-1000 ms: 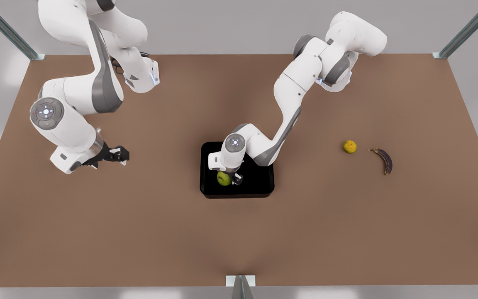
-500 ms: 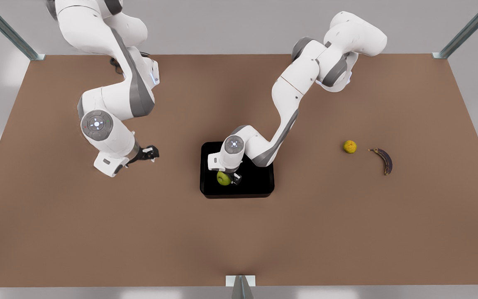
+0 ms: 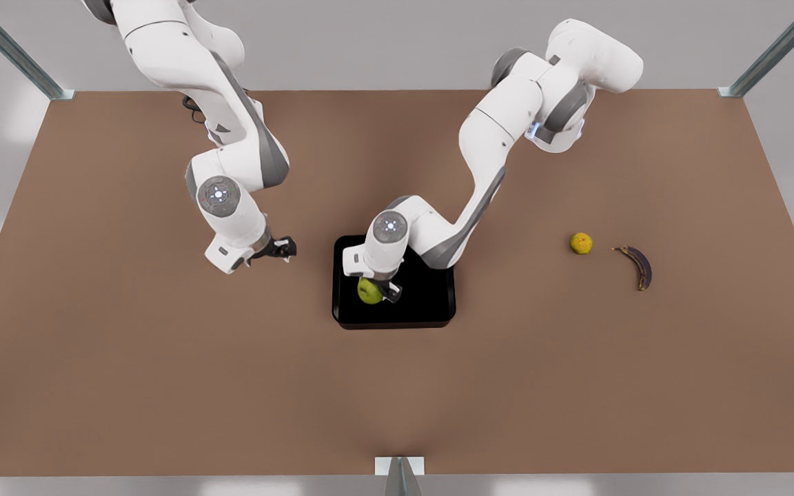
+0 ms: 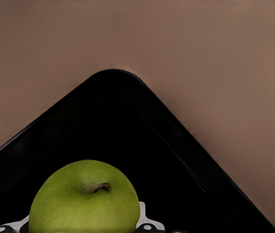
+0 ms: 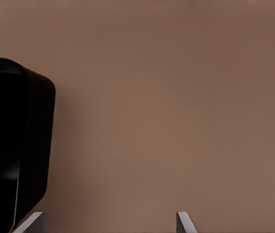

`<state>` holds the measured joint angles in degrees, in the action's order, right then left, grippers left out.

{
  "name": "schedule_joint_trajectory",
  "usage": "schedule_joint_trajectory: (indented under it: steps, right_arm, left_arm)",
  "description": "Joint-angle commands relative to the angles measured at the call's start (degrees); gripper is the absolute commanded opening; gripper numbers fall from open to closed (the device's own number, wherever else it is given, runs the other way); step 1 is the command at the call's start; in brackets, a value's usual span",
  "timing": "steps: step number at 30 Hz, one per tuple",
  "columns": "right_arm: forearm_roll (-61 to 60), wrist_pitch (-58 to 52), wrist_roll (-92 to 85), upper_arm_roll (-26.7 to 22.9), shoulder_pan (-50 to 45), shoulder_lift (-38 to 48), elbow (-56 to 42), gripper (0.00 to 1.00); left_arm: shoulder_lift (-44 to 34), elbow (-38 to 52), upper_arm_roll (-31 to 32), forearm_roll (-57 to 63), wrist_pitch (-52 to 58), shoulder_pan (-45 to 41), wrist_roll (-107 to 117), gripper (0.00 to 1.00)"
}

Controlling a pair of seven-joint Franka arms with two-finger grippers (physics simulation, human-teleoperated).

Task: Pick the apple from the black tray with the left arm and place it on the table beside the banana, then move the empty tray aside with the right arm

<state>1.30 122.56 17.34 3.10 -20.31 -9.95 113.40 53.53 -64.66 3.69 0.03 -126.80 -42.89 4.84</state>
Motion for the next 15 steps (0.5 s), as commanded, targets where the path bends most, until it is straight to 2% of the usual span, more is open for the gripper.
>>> schedule_joint_trajectory:
  steps: [1, 4, 7, 9, 13, 15]
  right_arm:
    - [0.46, 10.94, 14.39, 0.06, 0.09, -0.33, 0.33, 1.0]
    - [0.2, 10.94, 20.45, 0.59, -2.01, -1.3, 0.24, 1.0]
    - [0.2, 12.43, 22.65, 0.85, -5.36, -4.37, 0.06, 1.0]
    - [0.02, 13.58, 22.73, 1.9, -5.36, -4.9, -0.11, 1.0]
    - [0.02, 17.71, 23.97, 2.96, -5.53, -9.29, -2.22, 1.0]
    - [0.37, 18.41, 23.97, 3.05, -6.76, -12.19, -3.54, 1.0]
  left_arm:
    - [-1.85, -0.47, 0.0, -0.55, 6.03, 0.26, -1.32, 0.73]
    - [-6.33, -4.16, -0.09, -0.47, 8.5, 0.96, -1.32, 0.73]
    - [-14.58, -14.52, -0.09, -0.38, 8.58, 2.99, -2.64, 0.74]
    - [-17.93, -18.39, 0.0, -0.38, 9.37, 4.83, -3.78, 0.74]
    - [-21.62, -20.06, -0.26, -0.38, 13.86, 7.99, -8.44, 0.74]
    - [-25.31, -24.72, -0.26, -0.38, 14.03, 10.98, -11.08, 0.74]
